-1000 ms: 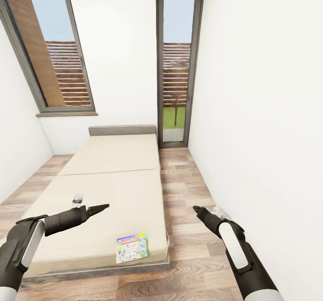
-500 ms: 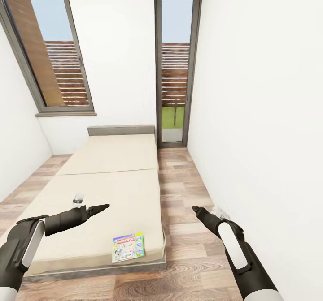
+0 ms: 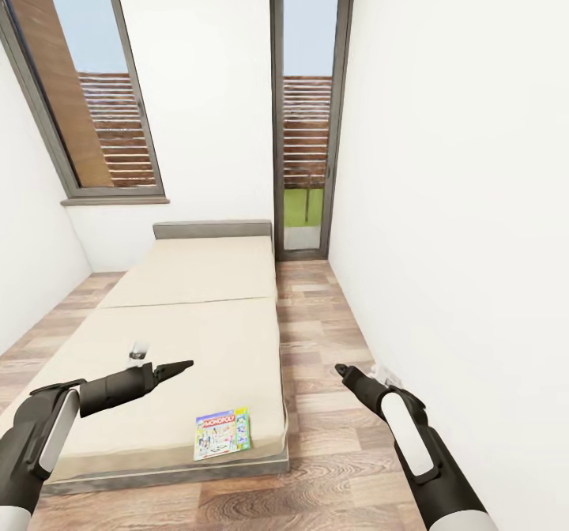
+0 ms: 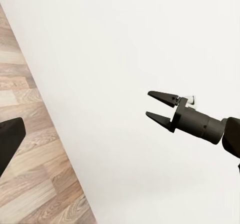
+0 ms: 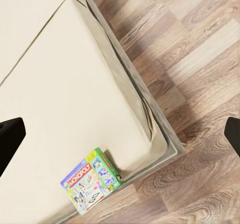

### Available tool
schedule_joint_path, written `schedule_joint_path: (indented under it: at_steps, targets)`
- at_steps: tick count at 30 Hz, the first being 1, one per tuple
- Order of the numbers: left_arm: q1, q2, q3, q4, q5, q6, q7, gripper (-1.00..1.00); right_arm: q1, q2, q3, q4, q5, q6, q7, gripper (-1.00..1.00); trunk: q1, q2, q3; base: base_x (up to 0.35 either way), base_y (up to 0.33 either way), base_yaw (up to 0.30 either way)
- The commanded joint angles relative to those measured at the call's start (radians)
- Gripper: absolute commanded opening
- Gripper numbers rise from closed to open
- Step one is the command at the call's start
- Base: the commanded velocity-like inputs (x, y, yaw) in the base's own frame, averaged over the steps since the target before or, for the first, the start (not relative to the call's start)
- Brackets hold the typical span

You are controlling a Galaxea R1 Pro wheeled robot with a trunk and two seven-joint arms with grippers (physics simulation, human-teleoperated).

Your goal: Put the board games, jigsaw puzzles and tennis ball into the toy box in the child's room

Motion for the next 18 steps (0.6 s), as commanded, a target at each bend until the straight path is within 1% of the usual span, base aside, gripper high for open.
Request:
schedule_joint_path:
  at_steps: [1,4,6,7,10,11,13,15,16,18]
  targets:
    - [-0.001,0.0,0.0,0.0,0.003,0.007,-0.001,1.0,-0.001,0.0,0.001,-0.002,-0.01,0.001,-0.01,1.0,0.001,-0.002,-0.002,0.0,0.0,0.0]
    - [-0.001,-0.001,0.001,0.002,0.002,0.017,0.003,1.0,-0.001,0.0,0.003,-0.001,-0.009,0.001,-0.01,1.0,0.001,-0.002,-0.002,0.0,0.0,0.0]
    - [-0.001,-0.001,0.002,0.003,0.002,0.024,0.006,1.0,-0.001,0.0,0.008,-0.001,-0.001,0.001,-0.01,1.0,0.001,-0.002,-0.002,0.0,0.0,0.0]
    - [-0.001,-0.001,0.002,0.004,0.002,0.03,0.008,1.0,-0.001,0.0,0.013,-0.001,0.009,0.001,-0.01,1.0,0.001,-0.002,-0.002,0.0,0.0,0.0]
    - [-0.001,-0.002,0.002,0.009,0.001,0.04,0.017,1.0,-0.001,0.001,0.021,-0.001,0.037,0.001,-0.01,1.0,0.012,-0.023,-0.012,0.0,0.0,0.0]
    - [-0.001,-0.002,0.002,0.012,0.001,0.043,0.027,1.0,-0.001,0.001,0.023,-0.001,0.05,0.001,-0.009,1.0,0.016,-0.03,-0.015,0.0,0.0,0.0]
    - [-0.001,-0.003,0.003,0.014,0.002,0.047,0.052,1.0,-0.001,0.002,0.025,-0.001,0.064,0.001,-0.009,1.0,0.024,-0.044,-0.021,0.0,0.0,0.0]
    - [-0.001,-0.004,0.003,0.016,0.003,0.051,0.073,1.0,-0.001,0.002,0.026,-0.001,0.071,0.001,-0.009,1.0,0.031,-0.058,-0.027,0.0,0.0,0.0]
    - [-0.001,-0.004,0.005,0.017,0.004,0.059,0.095,1.0,-0.001,0.002,0.026,-0.001,0.072,0.001,-0.009,1.0,0.035,-0.065,-0.03,0.0,0.0,0.0]
    - [-0.001,-0.004,0.016,0.017,0.004,0.077,0.122,1.0,-0.001,0.002,0.026,-0.001,0.075,0.001,-0.009,1.0,0.043,-0.079,-0.037,0.0,0.0,0.0]
